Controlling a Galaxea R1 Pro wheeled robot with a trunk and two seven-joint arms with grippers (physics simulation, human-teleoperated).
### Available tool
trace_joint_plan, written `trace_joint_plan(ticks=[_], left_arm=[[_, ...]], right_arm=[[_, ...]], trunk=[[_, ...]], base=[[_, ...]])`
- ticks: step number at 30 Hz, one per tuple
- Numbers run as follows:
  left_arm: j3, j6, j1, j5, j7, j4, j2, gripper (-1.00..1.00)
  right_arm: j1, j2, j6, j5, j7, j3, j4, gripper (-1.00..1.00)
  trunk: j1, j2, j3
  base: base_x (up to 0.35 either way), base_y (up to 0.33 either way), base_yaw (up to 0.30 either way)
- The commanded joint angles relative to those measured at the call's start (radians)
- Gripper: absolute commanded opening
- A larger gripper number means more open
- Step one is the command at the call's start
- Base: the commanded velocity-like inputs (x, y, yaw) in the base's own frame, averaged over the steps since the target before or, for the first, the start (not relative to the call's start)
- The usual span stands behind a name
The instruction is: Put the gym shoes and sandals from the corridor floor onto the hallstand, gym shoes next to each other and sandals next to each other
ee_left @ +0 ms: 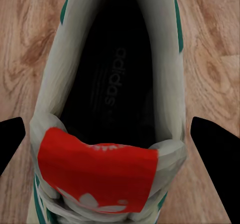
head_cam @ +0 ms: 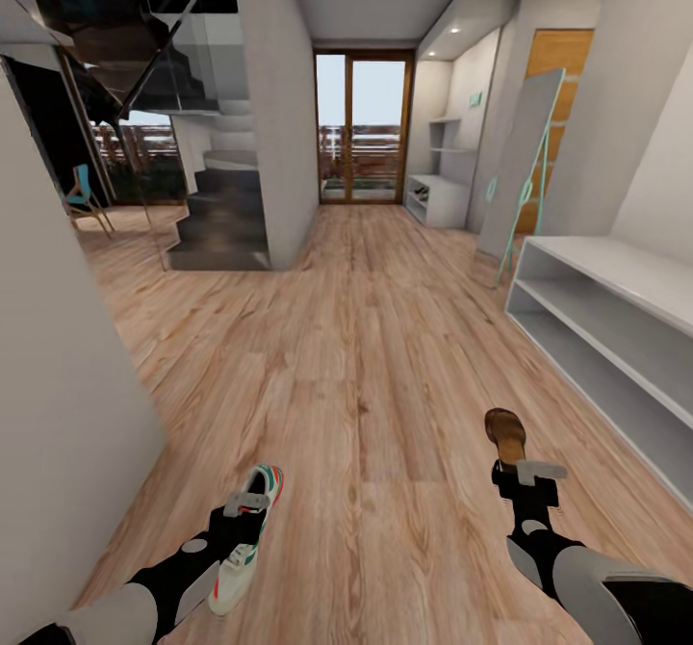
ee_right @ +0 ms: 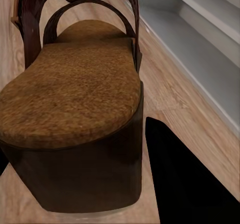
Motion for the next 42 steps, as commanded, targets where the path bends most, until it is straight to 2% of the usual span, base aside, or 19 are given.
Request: trace_joint_plan(ticks=[1,15,42], left_arm=[[0.000,0.000,0.000,0.000,0.000,0.000,0.000,-1.00],[0.000,0.000,0.000,0.000,0.001,0.000,0.000,-1.00],[0.000,0.000,0.000,0.000,0.000,0.000,0.000,-1.00]], right_arm=[[0.000,0.000,-0.001,-0.001,0.001,0.001,0.000,-1.00],[0.000,0.000,-0.001,-0.001,0.001,0.001,0.000,-1.00],[0.001,0.000,-0.001,-0.001,0.001,0.001,0.000,-1.00]], trunk=[[0.000,0.000,0.000],[0.000,0.000,0.000],[0.000,0.000,0.000]], base=[[0.346,0.000,0.000],[0.346,-0.016,0.000],[0.346,-0.118,0.000]])
